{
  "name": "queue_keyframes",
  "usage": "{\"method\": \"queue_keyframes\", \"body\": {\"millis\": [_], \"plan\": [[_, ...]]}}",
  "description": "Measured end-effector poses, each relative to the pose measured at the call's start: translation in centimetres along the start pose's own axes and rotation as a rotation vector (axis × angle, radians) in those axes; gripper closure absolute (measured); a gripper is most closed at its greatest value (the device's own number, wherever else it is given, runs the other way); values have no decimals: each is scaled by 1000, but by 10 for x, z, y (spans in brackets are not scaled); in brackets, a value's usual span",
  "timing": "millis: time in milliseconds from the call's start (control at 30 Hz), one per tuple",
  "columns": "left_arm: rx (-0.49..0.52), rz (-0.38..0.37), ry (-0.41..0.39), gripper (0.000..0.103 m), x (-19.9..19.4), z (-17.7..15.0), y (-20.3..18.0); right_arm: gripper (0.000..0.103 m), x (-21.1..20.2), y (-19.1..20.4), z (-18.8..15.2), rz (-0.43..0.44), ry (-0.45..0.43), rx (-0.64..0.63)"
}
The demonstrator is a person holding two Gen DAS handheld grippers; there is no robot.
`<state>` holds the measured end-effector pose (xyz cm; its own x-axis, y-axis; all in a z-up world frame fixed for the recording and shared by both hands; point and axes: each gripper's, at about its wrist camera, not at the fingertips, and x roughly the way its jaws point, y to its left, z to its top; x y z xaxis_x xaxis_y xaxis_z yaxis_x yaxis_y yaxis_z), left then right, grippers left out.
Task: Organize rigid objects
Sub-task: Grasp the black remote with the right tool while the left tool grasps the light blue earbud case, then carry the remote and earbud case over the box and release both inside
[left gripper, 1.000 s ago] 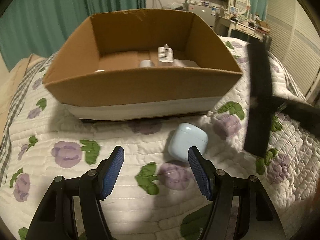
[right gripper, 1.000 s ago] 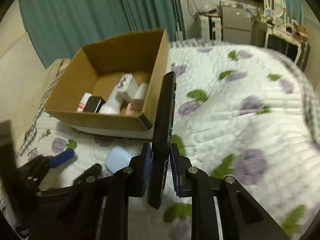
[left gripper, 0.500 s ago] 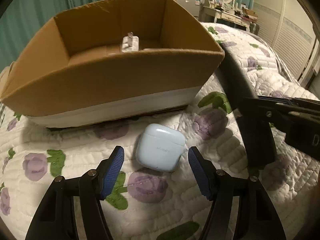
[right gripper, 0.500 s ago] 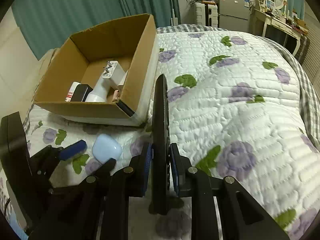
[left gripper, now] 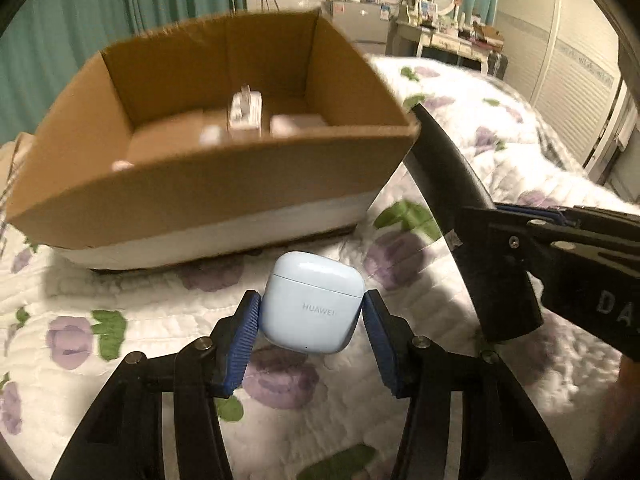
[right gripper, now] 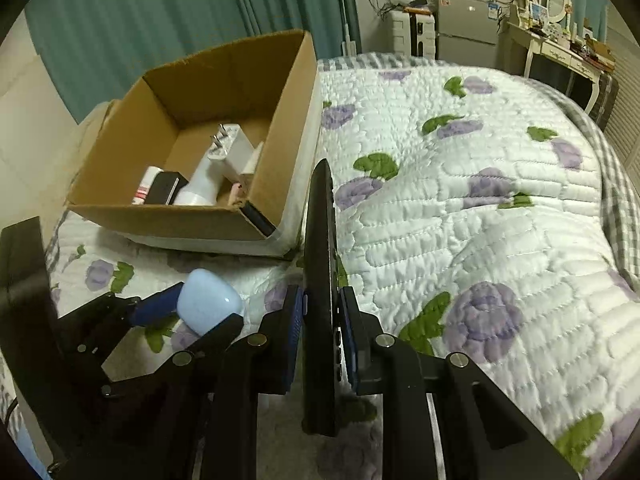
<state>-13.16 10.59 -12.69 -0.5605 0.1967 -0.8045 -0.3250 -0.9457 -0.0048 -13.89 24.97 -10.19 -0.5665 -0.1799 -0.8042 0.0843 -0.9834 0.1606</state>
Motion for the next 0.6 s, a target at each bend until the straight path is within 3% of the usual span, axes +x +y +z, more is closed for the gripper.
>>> {"method": "queue_keyframes", "body": {"millis": [300, 600], "plan": [[-22, 13, -105, 50, -72, 16, 3, 85, -79, 19, 21, -15, -143, -73], [-85, 74, -212, 50, -121, 67, 35, 85, -119, 57, 61, 35, -250, -197]]}}
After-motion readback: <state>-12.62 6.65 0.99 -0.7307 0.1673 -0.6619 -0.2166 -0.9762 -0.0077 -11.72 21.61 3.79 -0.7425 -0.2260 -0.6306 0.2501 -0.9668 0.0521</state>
